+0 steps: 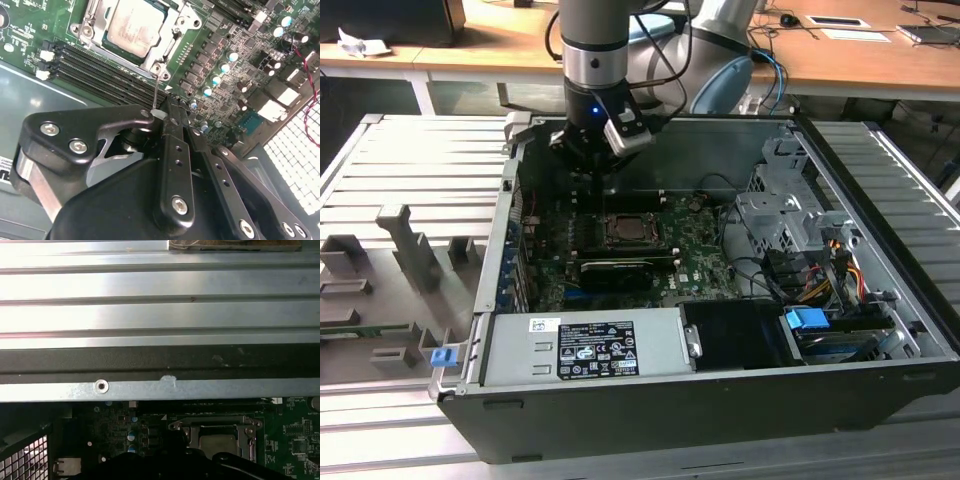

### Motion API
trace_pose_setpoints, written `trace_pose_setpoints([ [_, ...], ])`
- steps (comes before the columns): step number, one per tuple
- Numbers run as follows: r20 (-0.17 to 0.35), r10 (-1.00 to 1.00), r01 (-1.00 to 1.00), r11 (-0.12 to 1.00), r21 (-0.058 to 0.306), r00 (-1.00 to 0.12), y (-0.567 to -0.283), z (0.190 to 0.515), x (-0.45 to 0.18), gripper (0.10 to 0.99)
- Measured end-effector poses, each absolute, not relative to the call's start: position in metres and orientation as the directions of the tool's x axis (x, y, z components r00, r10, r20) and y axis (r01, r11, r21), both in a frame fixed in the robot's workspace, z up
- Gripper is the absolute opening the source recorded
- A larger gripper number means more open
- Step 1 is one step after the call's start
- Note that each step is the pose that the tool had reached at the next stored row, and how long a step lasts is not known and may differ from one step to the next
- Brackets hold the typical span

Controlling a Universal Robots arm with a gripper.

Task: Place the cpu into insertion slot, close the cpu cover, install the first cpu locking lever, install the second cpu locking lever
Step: 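Install the first cpu locking lever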

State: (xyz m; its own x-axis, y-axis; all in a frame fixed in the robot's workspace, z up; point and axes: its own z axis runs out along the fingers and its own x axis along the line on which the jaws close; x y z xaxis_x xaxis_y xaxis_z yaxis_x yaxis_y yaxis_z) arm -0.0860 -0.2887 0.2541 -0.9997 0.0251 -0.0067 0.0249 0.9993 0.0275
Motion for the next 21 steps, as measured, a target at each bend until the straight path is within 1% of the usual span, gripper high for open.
trace_pose_setpoints([
  [21, -0.007, 0.025, 0.025, 0.999, 0.028, -1.000, -0.289, 0.254, -0.070, 0.106],
])
